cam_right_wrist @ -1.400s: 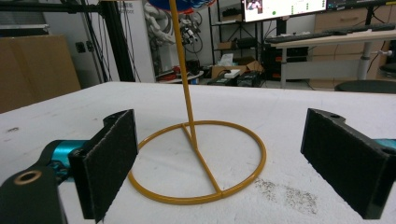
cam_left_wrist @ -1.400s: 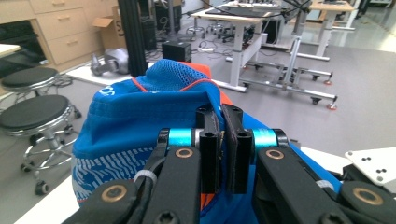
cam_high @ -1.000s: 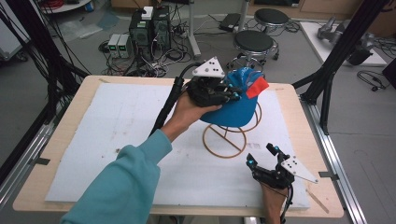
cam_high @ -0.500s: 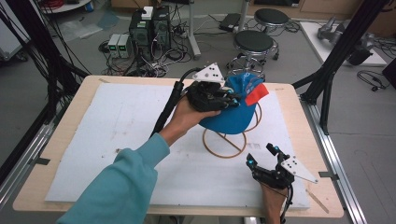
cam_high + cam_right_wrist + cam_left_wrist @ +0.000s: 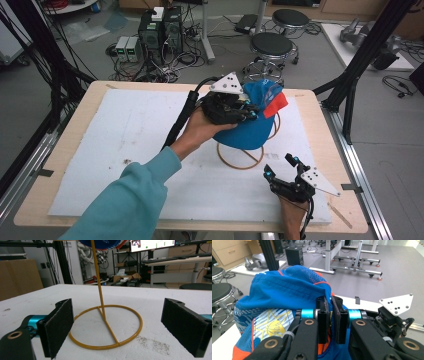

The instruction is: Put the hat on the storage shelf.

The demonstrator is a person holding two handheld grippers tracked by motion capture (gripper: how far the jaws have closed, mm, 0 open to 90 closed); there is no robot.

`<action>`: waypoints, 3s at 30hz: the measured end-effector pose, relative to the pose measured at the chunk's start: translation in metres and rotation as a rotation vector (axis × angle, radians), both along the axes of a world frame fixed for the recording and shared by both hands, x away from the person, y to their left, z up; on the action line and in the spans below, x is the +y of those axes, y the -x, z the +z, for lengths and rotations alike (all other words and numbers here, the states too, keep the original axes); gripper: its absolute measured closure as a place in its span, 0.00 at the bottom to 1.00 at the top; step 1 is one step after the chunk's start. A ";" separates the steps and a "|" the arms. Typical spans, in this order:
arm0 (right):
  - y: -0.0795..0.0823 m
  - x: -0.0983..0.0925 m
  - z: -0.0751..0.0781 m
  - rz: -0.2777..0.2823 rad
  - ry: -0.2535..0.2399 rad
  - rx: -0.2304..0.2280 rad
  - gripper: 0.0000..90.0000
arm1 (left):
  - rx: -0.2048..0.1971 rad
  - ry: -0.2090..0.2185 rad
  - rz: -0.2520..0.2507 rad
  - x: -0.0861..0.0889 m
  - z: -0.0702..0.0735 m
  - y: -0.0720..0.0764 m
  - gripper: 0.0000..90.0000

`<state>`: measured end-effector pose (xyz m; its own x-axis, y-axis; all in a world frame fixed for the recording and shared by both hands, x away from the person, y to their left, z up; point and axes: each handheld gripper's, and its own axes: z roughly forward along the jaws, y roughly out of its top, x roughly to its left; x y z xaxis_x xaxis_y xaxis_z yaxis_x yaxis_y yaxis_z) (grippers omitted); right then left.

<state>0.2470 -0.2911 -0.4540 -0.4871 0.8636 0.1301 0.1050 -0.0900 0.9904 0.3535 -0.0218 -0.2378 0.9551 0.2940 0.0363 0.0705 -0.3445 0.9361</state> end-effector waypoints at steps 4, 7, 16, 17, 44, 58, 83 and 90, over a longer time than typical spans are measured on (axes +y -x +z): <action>0.000 0.000 0.000 0.000 0.001 -0.001 0.11 | 0.002 -0.009 -0.007 -0.002 -0.001 0.002 0.93; 0.000 0.000 0.000 0.000 -0.001 0.000 0.11 | 0.000 -0.022 -0.021 -0.005 -0.003 0.004 0.94; 0.000 0.000 0.000 -0.002 -0.001 -0.001 0.11 | 0.020 -0.011 -0.030 -0.005 -0.009 0.004 0.92; 0.000 0.000 0.000 -0.002 -0.003 -0.001 0.11 | 0.018 -0.015 -0.034 -0.005 -0.009 0.004 0.91; 0.001 0.001 0.000 0.001 0.006 -0.006 0.11 | 0.035 0.073 -0.035 0.020 -0.005 0.007 0.19; 0.001 0.001 0.000 0.001 0.010 -0.009 0.11 | -0.022 0.072 0.091 0.106 -0.046 0.013 0.18; 0.003 0.005 0.000 -0.005 0.054 -0.031 0.11 | -0.107 0.152 0.408 0.274 -0.163 0.071 0.19; 0.003 0.005 0.000 -0.005 0.053 -0.029 0.11 | -0.135 0.169 0.540 0.308 -0.194 0.088 0.19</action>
